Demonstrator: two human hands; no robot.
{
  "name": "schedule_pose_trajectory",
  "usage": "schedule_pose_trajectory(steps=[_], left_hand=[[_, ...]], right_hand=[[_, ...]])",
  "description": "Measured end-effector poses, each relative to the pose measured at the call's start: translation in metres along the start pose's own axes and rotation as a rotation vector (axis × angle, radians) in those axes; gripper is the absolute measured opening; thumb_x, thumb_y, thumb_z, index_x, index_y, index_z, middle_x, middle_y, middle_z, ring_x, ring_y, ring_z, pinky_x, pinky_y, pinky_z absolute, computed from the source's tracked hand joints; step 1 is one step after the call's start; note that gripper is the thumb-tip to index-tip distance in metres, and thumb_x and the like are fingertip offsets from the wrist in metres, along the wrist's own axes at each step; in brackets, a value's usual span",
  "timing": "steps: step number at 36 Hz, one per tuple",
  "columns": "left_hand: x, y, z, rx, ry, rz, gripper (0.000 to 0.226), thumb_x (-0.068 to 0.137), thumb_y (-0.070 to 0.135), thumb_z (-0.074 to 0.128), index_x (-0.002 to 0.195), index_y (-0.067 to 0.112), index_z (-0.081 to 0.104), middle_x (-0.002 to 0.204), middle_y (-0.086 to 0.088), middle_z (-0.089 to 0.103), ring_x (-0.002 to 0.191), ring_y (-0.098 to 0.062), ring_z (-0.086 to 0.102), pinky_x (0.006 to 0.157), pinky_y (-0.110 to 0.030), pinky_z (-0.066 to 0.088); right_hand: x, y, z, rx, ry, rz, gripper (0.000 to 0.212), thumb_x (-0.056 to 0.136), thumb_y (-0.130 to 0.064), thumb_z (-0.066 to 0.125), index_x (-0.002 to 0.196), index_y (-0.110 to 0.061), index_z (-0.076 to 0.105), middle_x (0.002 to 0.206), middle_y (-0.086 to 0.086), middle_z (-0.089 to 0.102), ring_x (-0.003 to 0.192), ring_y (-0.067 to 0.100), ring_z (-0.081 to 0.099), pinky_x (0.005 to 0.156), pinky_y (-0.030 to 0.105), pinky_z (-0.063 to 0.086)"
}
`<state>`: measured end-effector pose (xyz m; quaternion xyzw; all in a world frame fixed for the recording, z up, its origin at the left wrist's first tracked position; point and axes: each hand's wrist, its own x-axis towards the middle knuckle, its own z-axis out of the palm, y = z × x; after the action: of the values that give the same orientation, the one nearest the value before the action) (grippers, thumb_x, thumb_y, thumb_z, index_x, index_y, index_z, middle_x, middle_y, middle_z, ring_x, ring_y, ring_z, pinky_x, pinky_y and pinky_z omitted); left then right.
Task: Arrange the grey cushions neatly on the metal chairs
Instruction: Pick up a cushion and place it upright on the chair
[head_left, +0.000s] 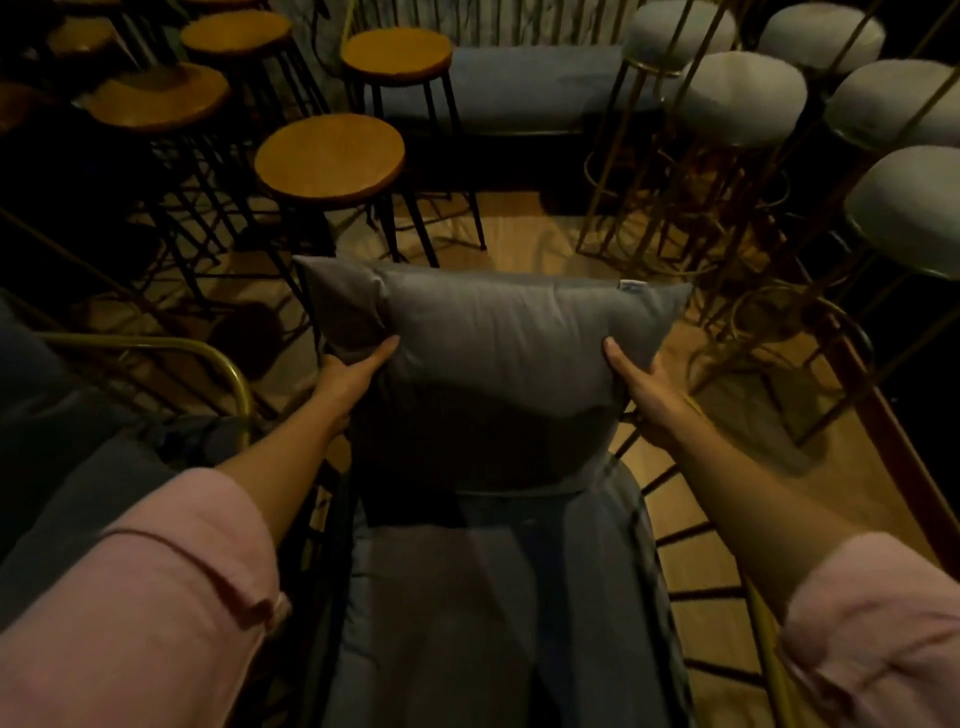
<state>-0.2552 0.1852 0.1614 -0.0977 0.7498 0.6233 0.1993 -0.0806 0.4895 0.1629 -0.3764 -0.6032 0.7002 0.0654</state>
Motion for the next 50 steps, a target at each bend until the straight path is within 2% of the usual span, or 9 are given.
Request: schedule_pose_trajectory(steps=[3,7,10,18,24,33,40,42,50], left_hand=[[0.021,-0.029,0.001,-0.013,0.023,-0.016,0.131,0.039,0.066,0.084,0.150,0.017,0.034,0.150,-0.002,0.048,0.134,-0.024,0.049,0.111,-0.039,0.040],[0.032,-0.054,0.003,0.075,0.049,-0.100,0.124,0.052,0.069,0.080,0.152,0.017,0.031,0.156,-0.005,0.039,0.140,-0.030,0.042,0.114,-0.044,0.038],[0.037,-0.062,0.011,0.139,0.096,-0.128,0.099,0.080,0.047,0.073,0.155,0.012,0.020,0.160,-0.009,0.031,0.143,-0.033,0.037,0.115,-0.042,0.035],[0.020,-0.051,0.012,0.193,0.109,-0.167,0.109,0.080,0.058,0.067,0.157,0.020,-0.001,0.163,-0.009,0.020,0.144,-0.036,0.033,0.108,-0.044,0.041],[-0.041,-0.054,-0.026,0.277,0.070,-0.062,0.057,0.095,0.022,0.060,0.145,0.003,0.040,0.144,-0.015,0.051,0.134,-0.032,0.048,0.101,-0.033,0.041],[-0.108,-0.068,-0.141,0.283,0.204,-0.136,0.021,0.095,0.022,0.061,0.075,0.018,0.062,0.078,-0.010,0.061,0.093,-0.028,0.059,0.081,-0.035,0.046],[-0.152,-0.093,-0.270,0.232,0.338,-0.215,0.039,0.095,0.018,0.062,0.122,-0.009,0.061,0.127,-0.029,0.062,0.121,-0.042,0.057,0.104,-0.045,0.045],[-0.165,-0.106,-0.305,0.214,0.401,-0.247,0.043,0.095,0.019,0.061,0.127,-0.008,0.058,0.130,-0.030,0.060,0.123,-0.042,0.056,0.106,-0.047,0.043],[-0.201,-0.178,-0.407,0.120,0.544,-0.374,0.034,0.096,0.014,0.059,0.119,-0.010,0.063,0.120,-0.024,0.065,0.092,-0.034,0.063,0.080,-0.033,0.049]], right_hand=[[0.012,0.026,0.002,0.000,0.025,-0.037,0.077,0.082,-0.045,0.072,0.147,-0.032,0.032,0.140,-0.002,0.051,0.121,0.018,0.050,0.082,0.035,0.049],[0.026,0.051,0.008,-0.031,0.072,-0.071,0.074,0.083,-0.040,0.073,0.145,-0.027,0.035,0.144,0.002,0.050,0.125,0.018,0.049,0.105,0.045,0.044],[0.034,0.059,0.016,-0.102,0.101,-0.112,0.075,0.084,-0.040,0.072,0.146,-0.023,0.035,0.145,0.003,0.049,0.127,0.018,0.047,0.106,0.041,0.041],[0.020,0.060,0.022,-0.117,0.203,-0.024,0.086,0.074,-0.062,0.070,0.144,-0.031,0.033,0.146,0.003,0.047,0.132,0.029,0.046,0.105,0.055,0.043],[-0.037,0.085,0.051,-0.227,0.263,0.056,0.093,0.082,-0.059,0.063,0.151,-0.012,0.024,0.152,0.014,0.039,0.138,0.036,0.040,0.113,0.049,0.035],[-0.087,0.095,0.147,-0.474,-0.238,0.242,0.087,0.078,-0.052,0.071,0.144,-0.007,0.035,0.143,0.017,0.048,0.126,0.037,0.051,0.101,0.053,0.047],[-0.142,0.048,0.242,-0.617,-0.492,0.115,0.054,0.097,-0.032,0.057,0.136,0.002,0.043,0.128,0.032,0.055,0.121,0.045,0.054,0.102,0.051,0.046],[-0.153,0.046,0.270,-0.649,-0.540,0.069,0.039,0.095,-0.034,0.059,0.120,-0.004,0.056,0.106,0.026,0.061,0.098,0.036,0.062,0.085,0.043,0.051],[-0.199,0.071,0.372,-0.819,-0.648,-0.014,0.029,0.095,-0.032,0.059,0.075,-0.011,0.060,0.067,0.004,0.053,0.063,0.016,0.051,0.058,0.028,0.041]])
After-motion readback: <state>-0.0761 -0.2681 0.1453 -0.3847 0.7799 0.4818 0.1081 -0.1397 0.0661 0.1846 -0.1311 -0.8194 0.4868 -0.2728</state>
